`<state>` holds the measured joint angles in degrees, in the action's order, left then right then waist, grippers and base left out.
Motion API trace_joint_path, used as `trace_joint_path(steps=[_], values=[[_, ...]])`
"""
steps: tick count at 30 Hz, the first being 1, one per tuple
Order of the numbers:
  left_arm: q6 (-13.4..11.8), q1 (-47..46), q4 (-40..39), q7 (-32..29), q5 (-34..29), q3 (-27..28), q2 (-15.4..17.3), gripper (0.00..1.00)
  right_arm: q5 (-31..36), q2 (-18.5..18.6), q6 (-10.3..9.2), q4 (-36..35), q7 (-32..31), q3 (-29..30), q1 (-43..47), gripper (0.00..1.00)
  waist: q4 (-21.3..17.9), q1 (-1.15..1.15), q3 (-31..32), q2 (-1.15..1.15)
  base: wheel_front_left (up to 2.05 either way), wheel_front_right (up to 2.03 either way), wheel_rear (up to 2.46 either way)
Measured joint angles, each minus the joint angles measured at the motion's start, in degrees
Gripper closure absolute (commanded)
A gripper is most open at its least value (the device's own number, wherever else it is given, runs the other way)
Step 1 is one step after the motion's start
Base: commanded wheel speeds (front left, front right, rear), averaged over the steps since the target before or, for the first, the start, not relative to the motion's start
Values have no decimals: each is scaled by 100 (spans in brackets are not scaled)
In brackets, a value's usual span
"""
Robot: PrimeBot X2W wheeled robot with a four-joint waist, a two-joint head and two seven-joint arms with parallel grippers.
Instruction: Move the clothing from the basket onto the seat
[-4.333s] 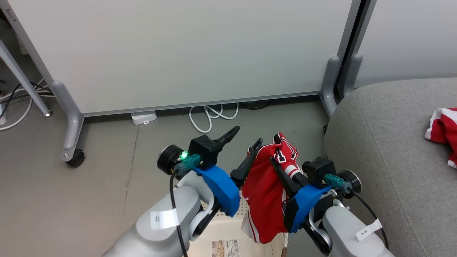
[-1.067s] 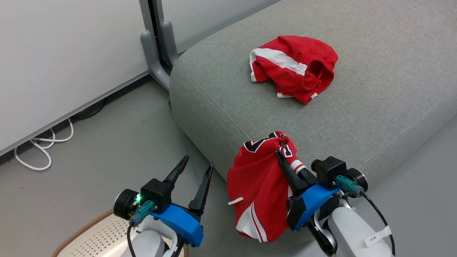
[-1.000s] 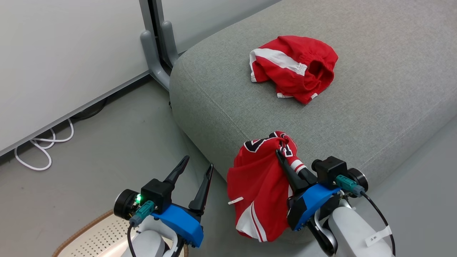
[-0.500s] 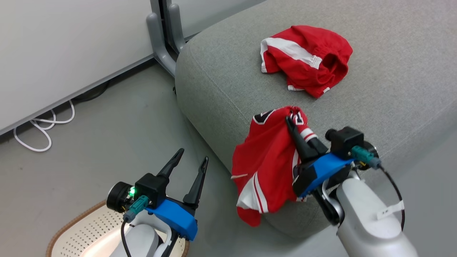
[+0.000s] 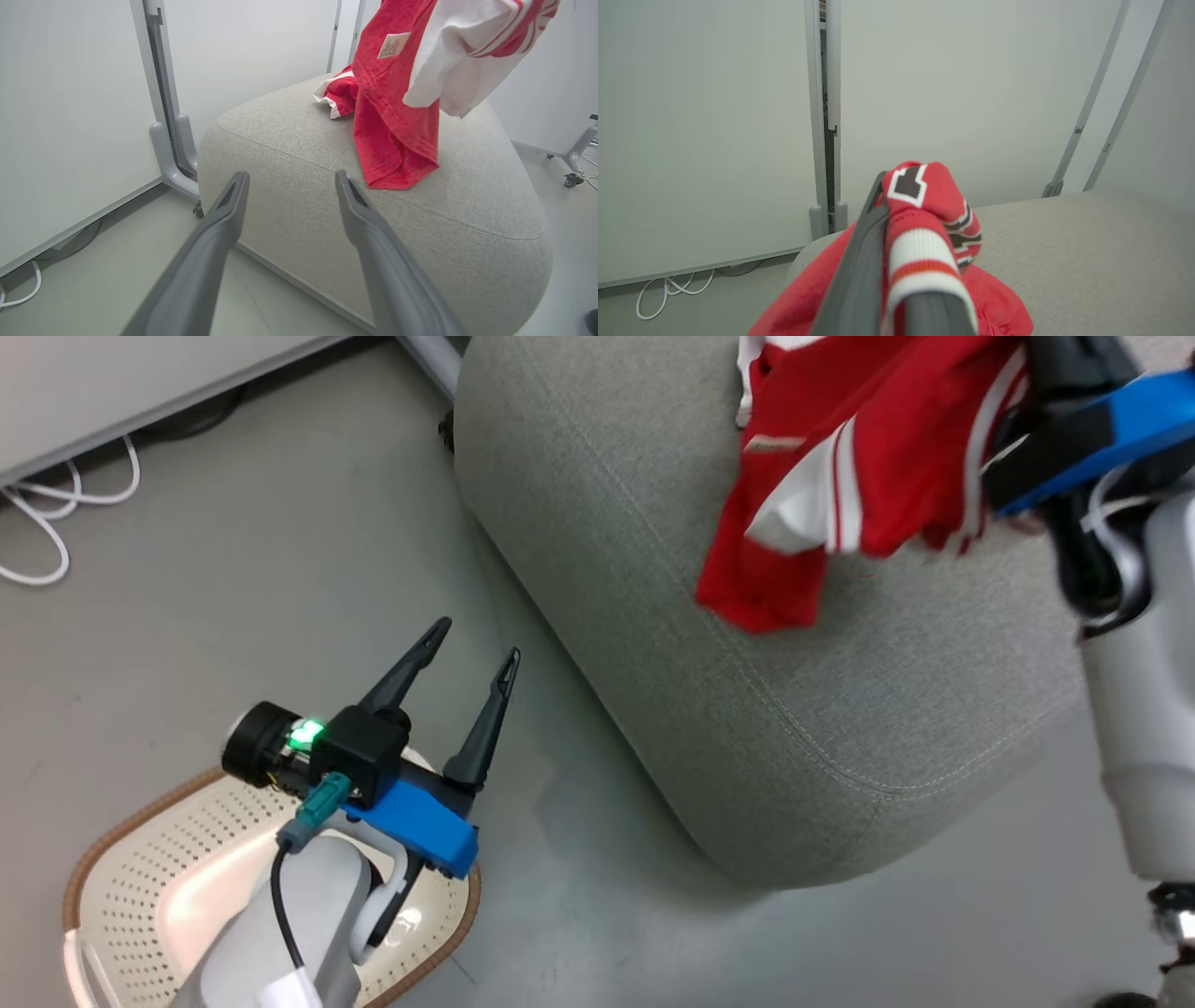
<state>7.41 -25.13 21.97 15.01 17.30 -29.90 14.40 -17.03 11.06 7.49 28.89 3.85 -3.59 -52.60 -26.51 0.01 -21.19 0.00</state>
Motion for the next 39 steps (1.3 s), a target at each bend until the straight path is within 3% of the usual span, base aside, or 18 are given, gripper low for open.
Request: trace_joint_path(steps=[6, 15, 26, 37, 38, 39], values=[[0, -285, -364, -7, -156, 14, 271, 0, 20, 637, 0, -229, -174, 893, -863, 100, 142, 0, -679, 0, 0, 0, 0], [-70, -538, -1129, -234, -289, 114, 652, 0, -8, 1105, 0, 119, -64, 1659, -1417, 100, 370, 1, -1662, 0, 0, 0, 0], [-226, -645, -1956, -493, -383, 225, 1000, 0, 222, 902, 0, 1510, 611, 1973, -1407, 100, 516, 1, -2474, 0, 0, 0, 0], [-293, -612, -2073, -560, -369, 210, 1049, 0, 332, 881, 0, 2345, 940, 1828, -1551, 100, 519, 0, -2491, 0, 0, 0, 0], [-301, -612, -2072, -558, -368, 207, 1050, 0, 332, 883, 0, 2382, 945, 1815, -1555, 84, 522, 0, -2480, 0, 0, 0, 0], [-307, -611, -2070, -550, -367, 202, 1050, 0, 335, 886, 0, 2415, 962, 1795, -1561, 57, 524, 0, -2471, 0, 0, 0, 0]])
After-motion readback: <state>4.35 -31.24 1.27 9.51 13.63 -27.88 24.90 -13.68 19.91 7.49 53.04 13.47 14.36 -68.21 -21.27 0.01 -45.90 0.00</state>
